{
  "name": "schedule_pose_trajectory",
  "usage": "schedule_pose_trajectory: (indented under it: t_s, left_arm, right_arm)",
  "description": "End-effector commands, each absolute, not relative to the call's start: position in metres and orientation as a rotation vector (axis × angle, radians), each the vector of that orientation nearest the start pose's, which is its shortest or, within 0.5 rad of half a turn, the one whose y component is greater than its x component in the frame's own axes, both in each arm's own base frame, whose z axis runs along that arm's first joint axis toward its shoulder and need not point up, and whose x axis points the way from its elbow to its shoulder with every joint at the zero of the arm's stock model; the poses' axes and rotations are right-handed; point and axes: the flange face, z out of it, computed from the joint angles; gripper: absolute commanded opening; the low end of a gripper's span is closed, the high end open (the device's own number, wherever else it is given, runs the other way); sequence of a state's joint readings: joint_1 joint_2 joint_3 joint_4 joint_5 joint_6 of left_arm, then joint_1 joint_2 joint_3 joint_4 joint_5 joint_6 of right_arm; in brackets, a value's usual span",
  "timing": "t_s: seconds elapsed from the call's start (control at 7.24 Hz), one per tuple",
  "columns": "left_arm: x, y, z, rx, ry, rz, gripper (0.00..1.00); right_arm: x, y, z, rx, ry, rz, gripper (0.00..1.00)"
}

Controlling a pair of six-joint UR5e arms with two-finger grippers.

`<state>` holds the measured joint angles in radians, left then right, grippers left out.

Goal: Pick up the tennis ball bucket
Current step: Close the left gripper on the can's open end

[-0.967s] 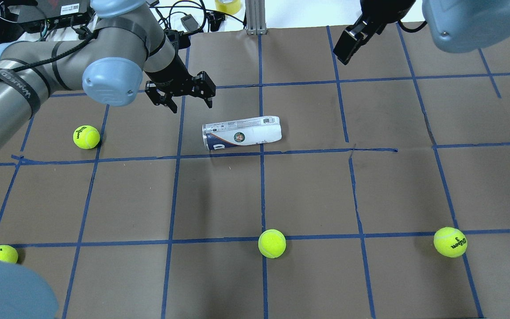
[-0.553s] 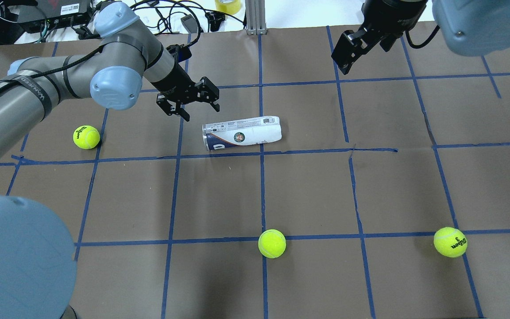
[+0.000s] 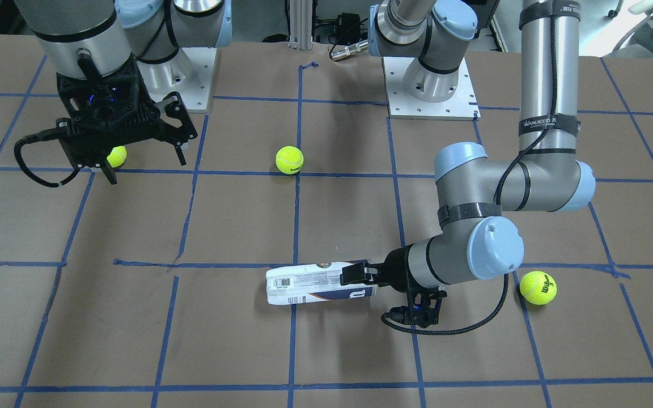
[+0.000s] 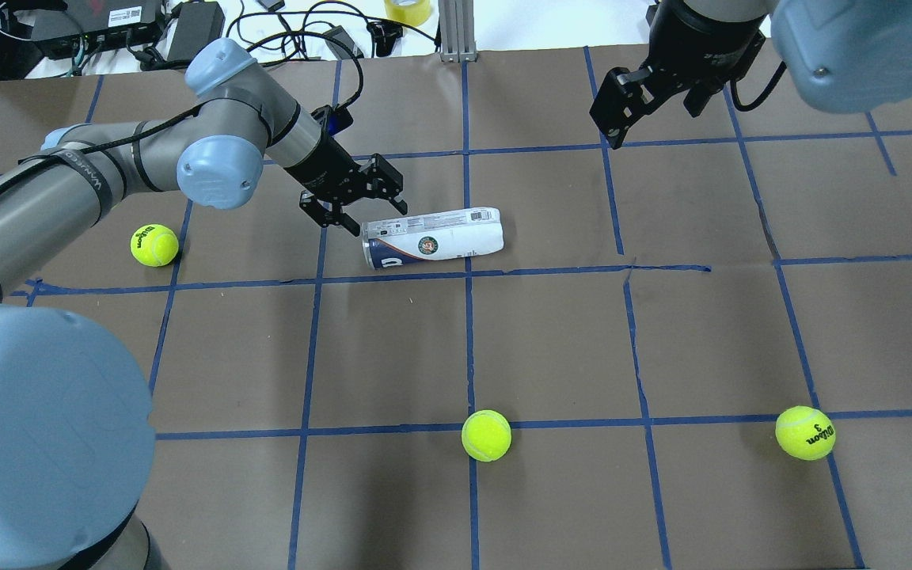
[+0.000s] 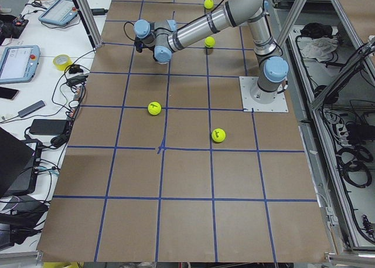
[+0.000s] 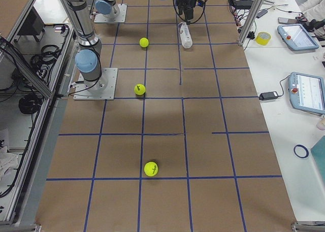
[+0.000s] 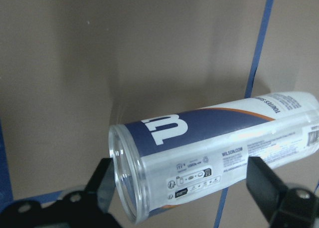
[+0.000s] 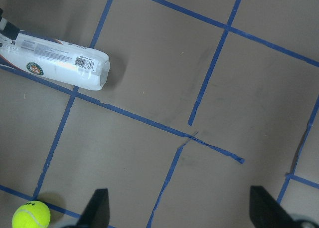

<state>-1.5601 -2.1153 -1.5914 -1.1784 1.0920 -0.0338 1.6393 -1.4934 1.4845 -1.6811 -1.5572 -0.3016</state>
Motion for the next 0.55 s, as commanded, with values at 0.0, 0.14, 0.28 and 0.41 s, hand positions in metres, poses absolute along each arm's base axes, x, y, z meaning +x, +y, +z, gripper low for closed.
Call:
schedule_pose_trajectory:
  t_s: [0.0, 0.14, 0.28, 0.41]
  left_arm:
    - [-0.1738, -0.6354, 0.2039, -0.170, 3.611, 0.356, 0.90]
    - [-0.1738, -0.6354, 0.2039, -0.176, 3.610, 0.357, 0.62]
    - [-0.1766, -0.6354, 0.2049, -0.194, 3.640, 0.364, 0.32]
    - [-0.1769, -0.6349, 0.2097, -0.198, 3.644, 0.355, 0.19]
  right_arm:
    - [0.1688, -0.5250, 0.5002, -0.547, 3.096, -0.176, 1.00]
    - [0.1687, -0.5252, 0.5012, -0.547, 3.096, -0.181, 1.00]
    - [0.1695, -0.5249, 0.5004, -0.550, 3.096, -0.178, 1.00]
    - [0.1695, -0.5249, 0.5004, -0.550, 3.096, -0.178, 1.00]
